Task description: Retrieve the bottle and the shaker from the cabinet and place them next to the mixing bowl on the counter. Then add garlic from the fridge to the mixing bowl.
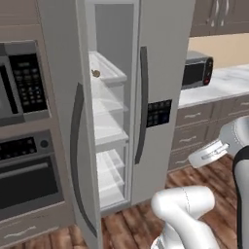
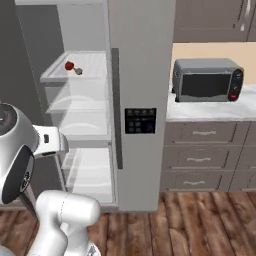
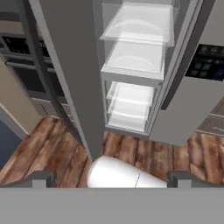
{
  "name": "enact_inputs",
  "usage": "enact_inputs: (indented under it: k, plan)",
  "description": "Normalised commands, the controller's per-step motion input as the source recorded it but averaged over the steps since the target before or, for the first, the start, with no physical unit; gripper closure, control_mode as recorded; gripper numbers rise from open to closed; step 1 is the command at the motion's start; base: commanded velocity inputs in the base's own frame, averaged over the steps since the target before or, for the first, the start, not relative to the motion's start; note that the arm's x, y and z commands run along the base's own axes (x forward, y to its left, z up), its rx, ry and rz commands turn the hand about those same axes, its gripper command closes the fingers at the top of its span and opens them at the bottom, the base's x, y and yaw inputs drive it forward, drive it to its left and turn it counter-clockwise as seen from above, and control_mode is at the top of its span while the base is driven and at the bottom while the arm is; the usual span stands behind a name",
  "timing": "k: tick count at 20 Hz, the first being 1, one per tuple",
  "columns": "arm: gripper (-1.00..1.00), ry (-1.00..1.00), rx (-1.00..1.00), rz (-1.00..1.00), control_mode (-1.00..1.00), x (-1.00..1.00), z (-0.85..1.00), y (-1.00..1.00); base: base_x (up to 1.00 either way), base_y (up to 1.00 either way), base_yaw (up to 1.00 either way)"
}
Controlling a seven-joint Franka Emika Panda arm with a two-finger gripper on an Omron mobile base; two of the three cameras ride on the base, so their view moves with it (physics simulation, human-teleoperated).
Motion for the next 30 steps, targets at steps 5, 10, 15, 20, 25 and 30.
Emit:
enact_inputs:
  k: [5, 10, 15, 20, 25, 30]
  plan:
    - [-1.00, 0.00, 0.00, 0.00, 1.00, 0.00, 0.00, 0.00, 0.02, -0.75, 0.06]
    - [-1.00, 0.00, 0.00, 0.00, 1.00, 0.00, 0.00, 0.00, 0.42, -0.21, 0.00]
    - [-1.00, 0.00, 0.00, 0.00, 1.00, 0.00, 0.00, 0.00, 0.86, 0.12, 0.09]
    - [-1.00, 0.00, 0.00, 0.00, 1.00, 0.00, 0.00, 0.00, 0.98, 0.12, 0.17]
    - [-1.00, 0.00, 0.00, 0.00, 1.00, 0.00, 0.00, 0.00, 0.73, 0.43, 0.26]
    - [-1.00, 0.00, 0.00, 0.00, 1.00, 0.00, 0.00, 0.00, 0.51, 0.91, 0.17]
